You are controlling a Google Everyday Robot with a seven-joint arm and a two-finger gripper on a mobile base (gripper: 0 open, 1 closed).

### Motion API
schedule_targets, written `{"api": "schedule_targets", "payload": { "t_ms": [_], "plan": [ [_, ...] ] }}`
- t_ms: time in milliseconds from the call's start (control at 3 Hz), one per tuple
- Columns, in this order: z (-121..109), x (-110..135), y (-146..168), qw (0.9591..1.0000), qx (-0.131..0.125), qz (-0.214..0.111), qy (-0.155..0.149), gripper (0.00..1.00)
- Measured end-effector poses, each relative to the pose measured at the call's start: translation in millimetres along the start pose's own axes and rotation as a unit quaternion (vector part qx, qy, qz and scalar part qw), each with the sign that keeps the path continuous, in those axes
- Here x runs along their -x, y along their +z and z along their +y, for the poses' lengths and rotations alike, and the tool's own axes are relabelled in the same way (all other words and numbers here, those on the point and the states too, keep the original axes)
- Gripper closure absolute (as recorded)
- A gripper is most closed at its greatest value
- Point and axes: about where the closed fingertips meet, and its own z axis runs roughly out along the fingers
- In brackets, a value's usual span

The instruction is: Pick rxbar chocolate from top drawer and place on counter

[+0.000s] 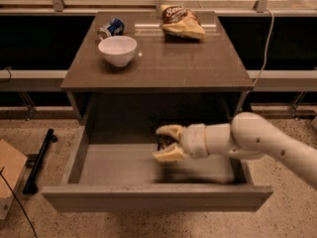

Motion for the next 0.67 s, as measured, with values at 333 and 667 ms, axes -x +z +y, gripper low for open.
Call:
{"api": "schedule_targets", "payload": {
  "t_ms": [333,667],
  "plan": [
    [-11.8,57.0,-53.5,0.9986,-0.030,-0.012,-0.042,1.00],
    [-26.6,96.9,-96.5,0.9969,-0.053,-0.002,-0.058,1.00]
  ]
}}
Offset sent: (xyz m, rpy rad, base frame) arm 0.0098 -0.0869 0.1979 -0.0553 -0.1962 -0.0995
